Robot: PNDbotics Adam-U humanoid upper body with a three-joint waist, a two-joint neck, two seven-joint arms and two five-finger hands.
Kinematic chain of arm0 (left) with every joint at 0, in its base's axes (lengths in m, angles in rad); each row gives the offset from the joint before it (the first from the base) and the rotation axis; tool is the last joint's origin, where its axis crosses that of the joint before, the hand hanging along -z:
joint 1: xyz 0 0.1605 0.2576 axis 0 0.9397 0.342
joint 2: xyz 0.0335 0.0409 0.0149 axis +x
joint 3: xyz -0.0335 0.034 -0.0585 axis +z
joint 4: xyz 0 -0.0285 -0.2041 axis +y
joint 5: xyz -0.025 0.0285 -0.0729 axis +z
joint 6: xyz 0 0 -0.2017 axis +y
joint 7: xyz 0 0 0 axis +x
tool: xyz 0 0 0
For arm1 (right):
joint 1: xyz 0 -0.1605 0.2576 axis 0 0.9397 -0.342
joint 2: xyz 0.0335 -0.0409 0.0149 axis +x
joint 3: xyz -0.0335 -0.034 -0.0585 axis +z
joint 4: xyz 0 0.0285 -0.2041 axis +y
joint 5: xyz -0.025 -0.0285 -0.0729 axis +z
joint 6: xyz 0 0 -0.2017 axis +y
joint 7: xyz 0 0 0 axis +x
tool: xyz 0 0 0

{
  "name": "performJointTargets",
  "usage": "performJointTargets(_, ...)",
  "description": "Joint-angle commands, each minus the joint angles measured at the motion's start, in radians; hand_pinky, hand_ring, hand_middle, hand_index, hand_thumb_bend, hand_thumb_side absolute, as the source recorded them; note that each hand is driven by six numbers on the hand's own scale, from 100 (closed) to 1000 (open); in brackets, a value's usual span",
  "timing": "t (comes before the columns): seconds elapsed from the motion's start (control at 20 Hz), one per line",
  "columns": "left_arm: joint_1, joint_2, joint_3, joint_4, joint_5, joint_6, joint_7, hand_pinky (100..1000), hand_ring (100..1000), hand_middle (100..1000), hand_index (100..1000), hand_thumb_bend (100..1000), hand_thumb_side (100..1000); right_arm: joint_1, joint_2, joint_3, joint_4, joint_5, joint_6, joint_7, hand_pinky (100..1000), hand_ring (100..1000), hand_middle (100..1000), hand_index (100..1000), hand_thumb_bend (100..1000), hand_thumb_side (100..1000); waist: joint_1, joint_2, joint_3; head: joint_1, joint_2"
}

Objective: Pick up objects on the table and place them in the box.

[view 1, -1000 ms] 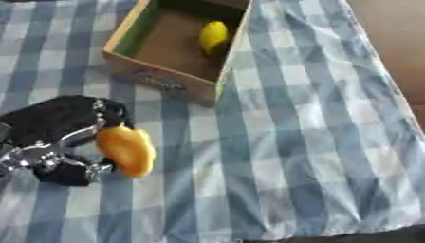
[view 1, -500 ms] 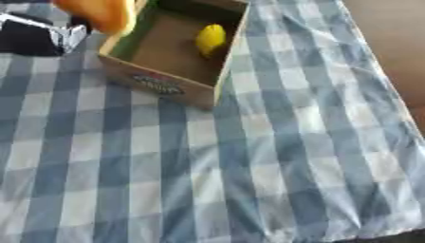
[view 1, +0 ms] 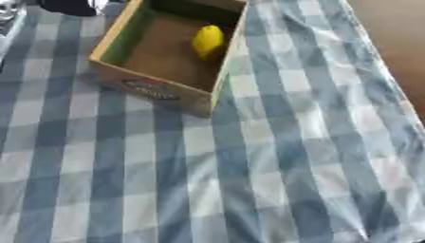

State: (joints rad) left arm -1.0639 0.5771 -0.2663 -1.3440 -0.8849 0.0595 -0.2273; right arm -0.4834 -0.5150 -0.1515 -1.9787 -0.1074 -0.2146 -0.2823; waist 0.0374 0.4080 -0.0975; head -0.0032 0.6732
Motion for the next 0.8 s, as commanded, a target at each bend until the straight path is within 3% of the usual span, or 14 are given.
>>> performJointTargets(0.05,-0.035,-0.017,0.026,0.077,-0.048,-0.02,0.052,764,714,674,754,156,100,-0.021,-0.019,0.001,-0.021,-0.013,-0.002,0.01,736,860,699,721,100,643,-0.001,-0.014,-0.008,0.021,-0.024)
performJointTargets(0.4,-0.068,-0.066,0.055,0.236,-0.16,0.004,0.126,781,743,703,819,320,113,-0.05,0.001,0.016,-0.021,-0.03,0.0,0.031,736,861,699,720,100,644,0.006,0.006,-0.047,0.06,-0.053)
performJointTargets(0.55,-0.07,-0.075,0.057,0.264,-0.188,0.019,0.139,836,826,781,913,454,250,-0.045,0.001,0.016,-0.021,-0.033,0.003,0.036,735,862,698,719,100,633,0.011,0.009,-0.048,0.059,-0.053)
performJointTargets(0.65,-0.07,-0.075,0.055,0.255,-0.206,0.016,0.155,871,864,810,954,634,399,-0.041,0.002,0.016,-0.021,-0.034,0.006,0.038,735,862,698,719,100,646,0.013,0.008,-0.047,0.058,-0.052)
performJointTargets(0.8,-0.071,-0.074,0.05,0.226,-0.226,-0.003,0.197,896,910,862,984,714,446,-0.039,0.005,0.018,-0.021,-0.036,0.008,0.041,735,863,698,719,100,647,0.014,0.006,-0.046,0.056,-0.053)
